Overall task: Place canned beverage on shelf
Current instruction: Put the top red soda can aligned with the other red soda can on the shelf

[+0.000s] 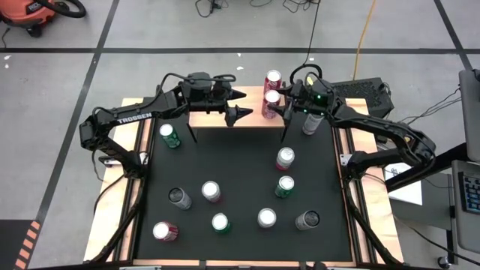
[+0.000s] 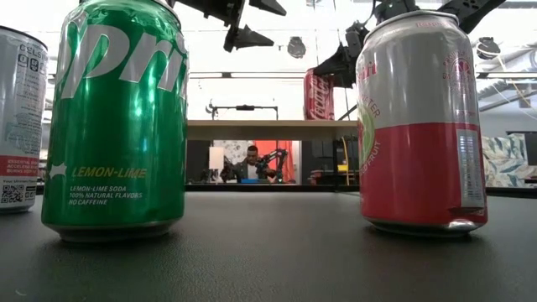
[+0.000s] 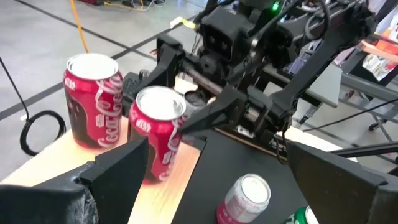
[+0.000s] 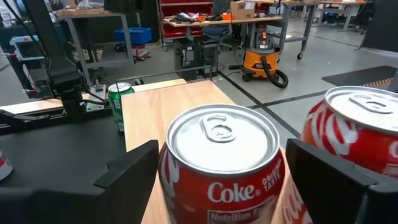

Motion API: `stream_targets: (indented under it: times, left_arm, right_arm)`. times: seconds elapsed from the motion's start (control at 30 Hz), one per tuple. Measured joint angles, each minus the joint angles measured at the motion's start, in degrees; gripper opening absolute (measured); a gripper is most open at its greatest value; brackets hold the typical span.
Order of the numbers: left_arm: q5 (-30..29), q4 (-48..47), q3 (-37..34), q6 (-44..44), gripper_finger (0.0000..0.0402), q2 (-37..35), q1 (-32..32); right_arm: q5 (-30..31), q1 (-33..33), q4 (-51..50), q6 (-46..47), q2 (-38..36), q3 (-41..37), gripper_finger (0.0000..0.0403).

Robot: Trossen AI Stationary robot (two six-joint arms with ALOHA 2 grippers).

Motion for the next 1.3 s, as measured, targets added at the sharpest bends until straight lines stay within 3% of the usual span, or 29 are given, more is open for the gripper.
stream_targets:
  times: [0.17,0.37,0.57,0.7,0.87,1.3]
  left_arm:
    - [0.4,-1.8,0.0,0.0,0.0386,0.0,0.0]
    - [1.5,-1.8,0.0,-1.9,0.0386,0.0,0.0]
    - [1.5,-1.8,0.0,-2.5,0.0386,0.0,0.0]
    - [1.5,-1.8,0.0,-2.5,0.0386,0.0,0.2]
    - [1.5,-1.7,0.0,-2.5,0.0386,0.0,0.3]
    - [1.4,-1.7,0.0,-3.0,0.0386,0.0,0.3]
  right_arm:
    - [0.0,-0.6,-1.7,0.1,-3.1,0.0,0.0329]
    - [-0.1,-0.4,-13.6,1.0,-8.9,3.5,0.0329]
    - [-0.4,4.7,-17.9,6.7,-11.6,4.7,0.0309]
    - [0.3,9.4,-20.7,7.6,-10.8,4.7,0.0269]
    - [7.0,13.3,-21.3,8.6,-7.2,4.7,0.0201]
    - [9.1,14.1,-12.6,10.4,2.4,4.7,0.0042]
